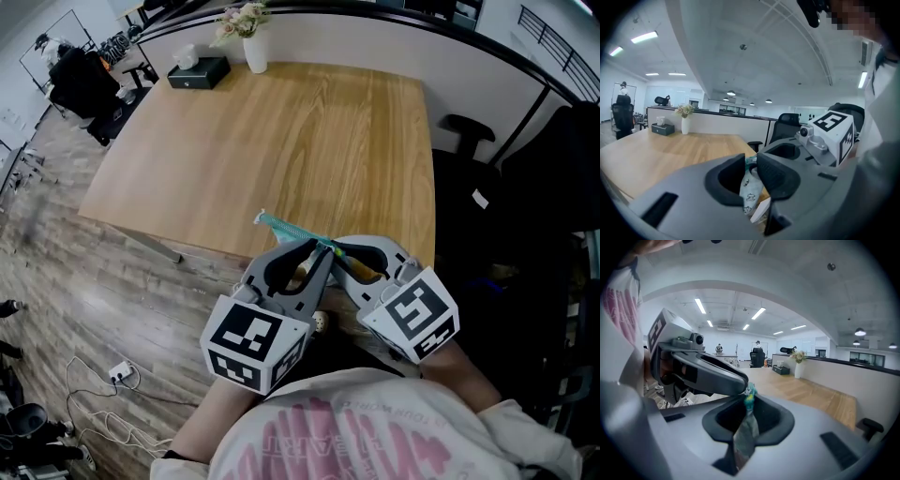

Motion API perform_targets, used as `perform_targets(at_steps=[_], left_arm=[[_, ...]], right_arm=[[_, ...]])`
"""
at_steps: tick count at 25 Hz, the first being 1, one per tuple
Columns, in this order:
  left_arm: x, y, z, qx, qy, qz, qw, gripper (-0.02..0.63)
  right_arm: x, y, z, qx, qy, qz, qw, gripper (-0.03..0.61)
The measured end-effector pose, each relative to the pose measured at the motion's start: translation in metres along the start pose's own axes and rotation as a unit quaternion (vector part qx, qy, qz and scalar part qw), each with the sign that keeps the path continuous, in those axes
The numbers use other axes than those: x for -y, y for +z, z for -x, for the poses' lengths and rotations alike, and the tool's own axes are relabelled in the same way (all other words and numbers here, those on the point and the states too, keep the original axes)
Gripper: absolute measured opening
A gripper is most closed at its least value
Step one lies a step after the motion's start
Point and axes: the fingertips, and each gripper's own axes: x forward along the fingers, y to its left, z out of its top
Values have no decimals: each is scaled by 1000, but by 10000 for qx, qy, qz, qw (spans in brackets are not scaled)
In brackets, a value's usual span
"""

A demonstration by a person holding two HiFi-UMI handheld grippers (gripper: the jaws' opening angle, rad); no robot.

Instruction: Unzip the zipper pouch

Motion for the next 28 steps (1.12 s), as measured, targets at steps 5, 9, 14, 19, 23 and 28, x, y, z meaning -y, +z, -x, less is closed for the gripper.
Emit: perform_targets(at_steps=[5,9,14,19,23,28], left_arm=[[2,3,7,87,183,-84,9998,61],[6,6,14,213,34,71,9997,17],[19,4,14,220,-236,106,9994,28],[19,7,17,201,-138,-67,9997,26],[19,8,19,275,-93,63,9996,9],[19,10,25,442,-159,461,9978,8]], right_arm=[[-5,0,3,-41,34,-4,10000,49],[-7,-1,3,-69,5,10,10000,49],[-13,4,5,-14,93,109,9999,49],[-16,8,7,22,122,113,9999,49],[-18,9,11,63,134,139,9998,49],[-21,13,14,118,172,216,9995,49]])
